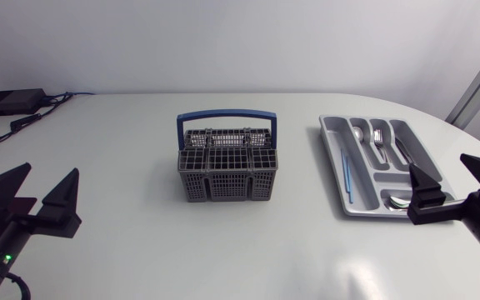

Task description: Unload the cutlery basket into the drawer organizer.

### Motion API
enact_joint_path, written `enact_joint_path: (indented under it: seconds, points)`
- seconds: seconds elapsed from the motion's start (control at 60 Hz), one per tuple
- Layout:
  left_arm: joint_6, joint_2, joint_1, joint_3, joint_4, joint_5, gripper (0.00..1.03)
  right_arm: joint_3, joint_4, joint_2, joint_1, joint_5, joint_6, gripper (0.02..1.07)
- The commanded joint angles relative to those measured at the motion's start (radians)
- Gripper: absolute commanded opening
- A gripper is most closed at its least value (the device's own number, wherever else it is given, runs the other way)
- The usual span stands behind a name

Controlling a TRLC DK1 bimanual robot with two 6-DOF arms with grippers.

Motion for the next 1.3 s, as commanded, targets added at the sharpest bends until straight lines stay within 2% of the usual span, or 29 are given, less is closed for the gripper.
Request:
enact_joint_path:
  seconds: [0.0, 0.15, 0.483, 1.283]
  points:
    - [-0.060, -0.046, 0.020, -0.049, -0.016, 0.012, 0.98, -0.051, 0.021, -0.044, 0.012, -0.007, 0.059, 1.02]
    - [-0.113, -0.126, 0.050, -0.106, -0.060, 0.031, 0.98, -0.120, 0.033, -0.129, 0.019, -0.011, 0.125, 1.02]
    - [-0.113, -0.126, 0.050, -0.106, -0.060, 0.031, 0.98, -0.263, 0.058, -0.307, 0.033, -0.020, 0.265, 1.02]
    - [-0.113, -0.126, 0.050, -0.106, -0.060, 0.031, 0.98, -0.263, 0.058, -0.307, 0.033, -0.020, 0.265, 1.02]
